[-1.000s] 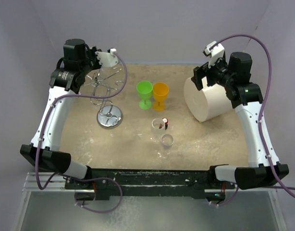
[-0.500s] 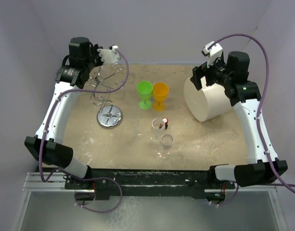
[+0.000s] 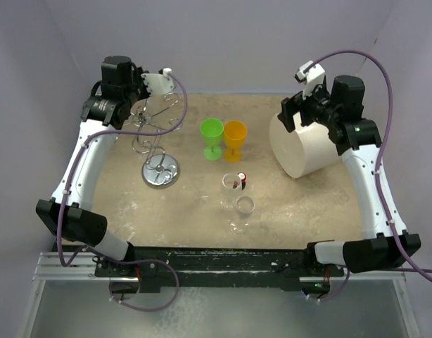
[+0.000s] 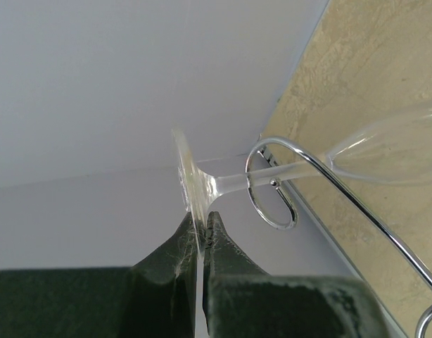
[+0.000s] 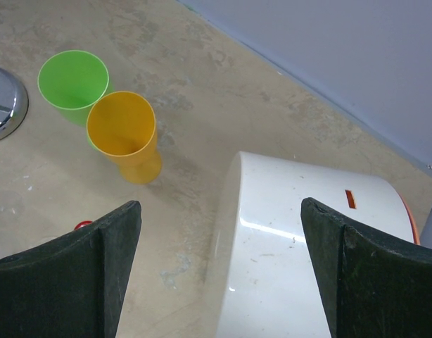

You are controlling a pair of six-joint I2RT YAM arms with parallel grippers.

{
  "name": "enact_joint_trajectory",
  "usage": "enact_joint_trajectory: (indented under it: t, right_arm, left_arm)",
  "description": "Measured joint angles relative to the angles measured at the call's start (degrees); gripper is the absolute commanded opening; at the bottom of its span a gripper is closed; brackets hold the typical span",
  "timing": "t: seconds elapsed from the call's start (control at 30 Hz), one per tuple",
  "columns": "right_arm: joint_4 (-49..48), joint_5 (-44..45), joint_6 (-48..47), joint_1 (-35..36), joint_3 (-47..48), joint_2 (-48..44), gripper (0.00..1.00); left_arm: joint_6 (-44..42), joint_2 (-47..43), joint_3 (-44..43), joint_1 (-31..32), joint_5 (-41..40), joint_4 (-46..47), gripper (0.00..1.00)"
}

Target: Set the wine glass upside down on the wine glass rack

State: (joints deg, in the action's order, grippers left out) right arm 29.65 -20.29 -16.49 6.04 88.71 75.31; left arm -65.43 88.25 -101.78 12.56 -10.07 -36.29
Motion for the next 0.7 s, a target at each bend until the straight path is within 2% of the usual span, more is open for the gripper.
enact_joint_trajectory:
  t: [0.7]
  right_arm:
    - [0.0,-0.2,0.0,-0.1,-0.8,-0.5,0.98]
  left_arm:
    - [4.7,-1.2,1.3,-0.7,2.4,-3.3,0.07]
